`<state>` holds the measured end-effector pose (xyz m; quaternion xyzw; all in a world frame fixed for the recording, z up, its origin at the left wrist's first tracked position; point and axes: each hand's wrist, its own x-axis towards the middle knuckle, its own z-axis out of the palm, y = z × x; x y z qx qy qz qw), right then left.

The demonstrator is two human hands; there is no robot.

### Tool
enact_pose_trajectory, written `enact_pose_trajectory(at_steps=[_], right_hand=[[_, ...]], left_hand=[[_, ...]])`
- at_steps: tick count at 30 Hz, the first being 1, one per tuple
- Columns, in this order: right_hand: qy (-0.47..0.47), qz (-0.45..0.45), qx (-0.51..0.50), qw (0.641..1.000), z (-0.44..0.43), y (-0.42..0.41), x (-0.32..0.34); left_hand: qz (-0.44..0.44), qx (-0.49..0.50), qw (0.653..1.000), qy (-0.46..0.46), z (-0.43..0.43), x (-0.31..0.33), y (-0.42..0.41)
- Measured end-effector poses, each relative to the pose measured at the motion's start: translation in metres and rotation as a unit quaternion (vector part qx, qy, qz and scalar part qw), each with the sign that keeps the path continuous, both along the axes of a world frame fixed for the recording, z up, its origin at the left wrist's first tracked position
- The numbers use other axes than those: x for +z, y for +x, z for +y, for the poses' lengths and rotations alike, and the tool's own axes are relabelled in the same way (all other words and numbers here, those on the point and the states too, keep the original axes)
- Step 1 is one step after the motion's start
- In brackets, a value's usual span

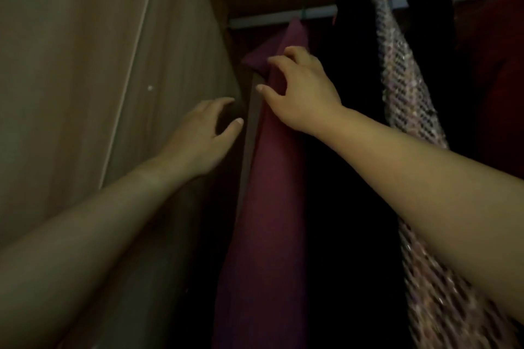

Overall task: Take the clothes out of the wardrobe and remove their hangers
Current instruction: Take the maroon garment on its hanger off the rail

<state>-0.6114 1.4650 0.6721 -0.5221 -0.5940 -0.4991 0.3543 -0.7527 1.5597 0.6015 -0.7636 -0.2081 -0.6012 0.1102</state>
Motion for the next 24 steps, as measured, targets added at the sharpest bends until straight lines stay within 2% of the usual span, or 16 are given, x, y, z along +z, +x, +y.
enact_pose_trajectory(at_steps=[5, 10, 14, 17, 21, 24], right_hand=[[0.031, 0.004, -0.070, 0.997, 0.016, 0.001, 0.050], [0.068, -0.049, -0.172, 0.981, 0.013, 0.037, 0.043], [0.104, -0.038, -0.136, 0.985, 0.003, 0.040, 0.063], [0.135, -0.001, -0.108, 0.985, 0.006, 0.033, 0.099], [0.102, -0.030, -0.139, 0.985, 0.008, 0.058, 0.115], [0.065, -0.009, -0.210, 0.975, -0.005, 0.081, 0.118]], left_hand=[[-0.029, -0.079, 0.996, 0.034, 0.048, 0.061, 0.029], [-0.072, -0.121, 0.986, 0.087, 0.080, 0.108, 0.061], [-0.097, -0.115, 0.982, 0.115, 0.083, 0.157, 0.084], [-0.086, -0.117, 0.985, 0.095, 0.087, 0.191, 0.105], [-0.049, -0.140, 0.986, 0.071, 0.101, 0.205, 0.130], [-0.028, -0.148, 0.986, 0.067, 0.110, 0.203, 0.145]])
